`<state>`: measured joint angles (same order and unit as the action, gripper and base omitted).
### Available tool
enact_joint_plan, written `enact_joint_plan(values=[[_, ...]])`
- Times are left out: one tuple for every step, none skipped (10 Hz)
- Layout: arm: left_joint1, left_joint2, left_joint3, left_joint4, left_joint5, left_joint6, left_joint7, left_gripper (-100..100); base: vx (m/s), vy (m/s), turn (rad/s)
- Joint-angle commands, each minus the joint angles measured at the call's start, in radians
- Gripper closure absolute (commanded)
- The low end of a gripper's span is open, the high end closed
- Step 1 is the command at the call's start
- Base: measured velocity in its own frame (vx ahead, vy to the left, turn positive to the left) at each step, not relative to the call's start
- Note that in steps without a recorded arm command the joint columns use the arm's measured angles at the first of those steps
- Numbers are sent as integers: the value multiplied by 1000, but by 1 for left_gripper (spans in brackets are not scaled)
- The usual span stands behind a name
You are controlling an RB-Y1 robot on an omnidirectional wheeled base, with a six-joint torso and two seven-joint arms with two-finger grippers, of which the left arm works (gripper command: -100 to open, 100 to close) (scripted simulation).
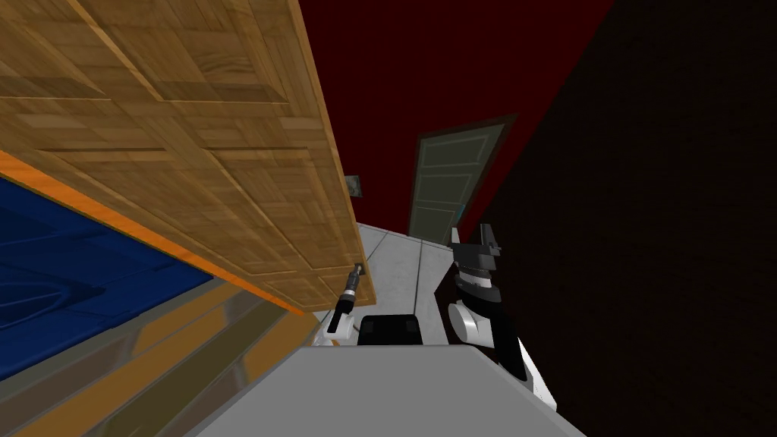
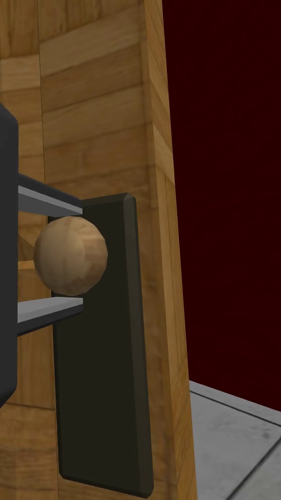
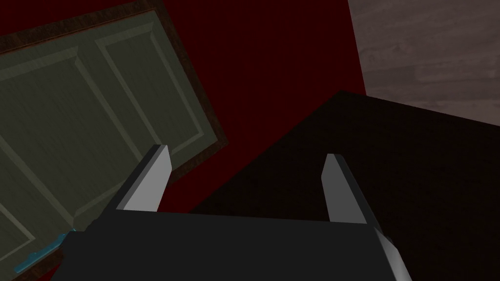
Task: Push the door open
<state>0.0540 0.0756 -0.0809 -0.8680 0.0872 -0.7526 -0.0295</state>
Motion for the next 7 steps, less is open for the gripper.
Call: enact_joint_plan(values=[[-4, 14, 32, 0, 13, -2, -5, 100, 198, -59, 61], [-6, 15, 45, 2, 18, -2, -8, 100, 200, -57, 56], [-9, 16, 58, 5, 24, -1, -12, 100, 207, -60, 109], [-12, 17, 71, 8, 29, -1, -15, 100, 208, -69, 122], [-15, 18, 84, 11, 35, -1, -18, 100, 181, -68, 75], [2, -2, 67, -14, 29, 9, -33, -100, -77, -91, 136], [2, -2, 67, -14, 29, 9, -33, -100, -209, -55, 55]])
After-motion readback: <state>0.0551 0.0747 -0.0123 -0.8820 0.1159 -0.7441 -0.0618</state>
